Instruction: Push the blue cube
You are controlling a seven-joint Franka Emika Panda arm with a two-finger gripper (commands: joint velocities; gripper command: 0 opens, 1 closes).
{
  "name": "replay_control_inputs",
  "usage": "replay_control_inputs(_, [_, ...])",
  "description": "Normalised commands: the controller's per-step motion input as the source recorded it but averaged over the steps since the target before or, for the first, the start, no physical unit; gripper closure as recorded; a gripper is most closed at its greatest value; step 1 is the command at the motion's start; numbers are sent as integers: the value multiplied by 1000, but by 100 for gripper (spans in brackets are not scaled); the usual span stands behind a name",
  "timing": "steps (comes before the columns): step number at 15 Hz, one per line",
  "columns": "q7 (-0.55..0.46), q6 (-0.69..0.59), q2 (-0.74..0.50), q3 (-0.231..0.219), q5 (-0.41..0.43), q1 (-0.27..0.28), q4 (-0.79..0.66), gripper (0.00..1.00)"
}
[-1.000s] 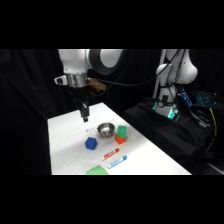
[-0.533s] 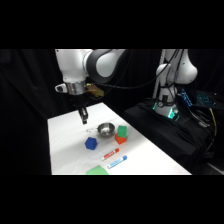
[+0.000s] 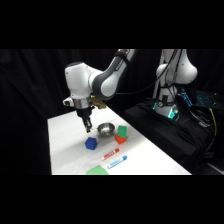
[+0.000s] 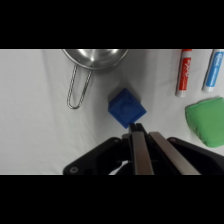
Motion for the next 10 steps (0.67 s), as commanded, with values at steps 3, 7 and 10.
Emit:
replay_control_inputs(3, [-94,277,237,45,39,-73,49,94])
replay_control_inputs(7, [-90,194,257,62,38,-76,149,93])
replay_control_inputs(10, [-77,92,194,63,26,-71,181,94])
